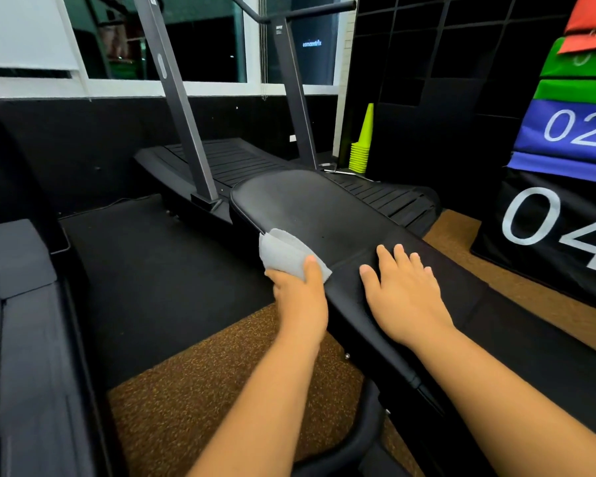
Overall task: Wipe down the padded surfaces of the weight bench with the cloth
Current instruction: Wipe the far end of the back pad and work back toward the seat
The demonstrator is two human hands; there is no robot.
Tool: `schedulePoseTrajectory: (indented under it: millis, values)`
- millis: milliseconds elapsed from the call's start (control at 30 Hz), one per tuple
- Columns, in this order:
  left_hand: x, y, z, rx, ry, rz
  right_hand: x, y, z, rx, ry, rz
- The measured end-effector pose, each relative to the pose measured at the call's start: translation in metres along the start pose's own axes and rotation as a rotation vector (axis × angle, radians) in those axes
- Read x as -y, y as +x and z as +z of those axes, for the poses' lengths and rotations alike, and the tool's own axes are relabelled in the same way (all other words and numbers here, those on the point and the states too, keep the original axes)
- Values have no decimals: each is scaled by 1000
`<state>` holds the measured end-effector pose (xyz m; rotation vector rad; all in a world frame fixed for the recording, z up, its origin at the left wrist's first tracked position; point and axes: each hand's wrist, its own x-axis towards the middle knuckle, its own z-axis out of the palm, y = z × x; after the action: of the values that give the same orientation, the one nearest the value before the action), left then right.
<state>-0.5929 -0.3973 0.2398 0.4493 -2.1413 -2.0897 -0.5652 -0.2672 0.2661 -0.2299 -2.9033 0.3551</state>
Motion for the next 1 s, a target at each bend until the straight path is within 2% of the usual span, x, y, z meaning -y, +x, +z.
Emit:
schedulePoseTrajectory:
  millis: [133,300,400,533,633,800,900,1000]
  values:
    - [-20,27,-1,-66,34,-82,0,0,-2,20,-5,6]
    - [-36,32,-11,-88,-1,-74,3,-2,-5,40,15,13]
    - [-33,11,-15,-17,-18,-66,8,-3,-10,29,-51,-14]
    - [-11,-18,-25,142,-60,-87,29,-32,-25,-4,-124,-184]
    - [-1,-16,-32,204,-80,-110,38,-63,-9,-60,-152,-273]
    - [-9,1,-27,223,-47,-134,35,-78,26,-218,-275,-258]
    - [-22,20,-22,180,-102,-184,35,-76,31,-287,-306,-273]
    - [-34,39,-24,118,-200,-241,35,-75,33,-282,-345,-277]
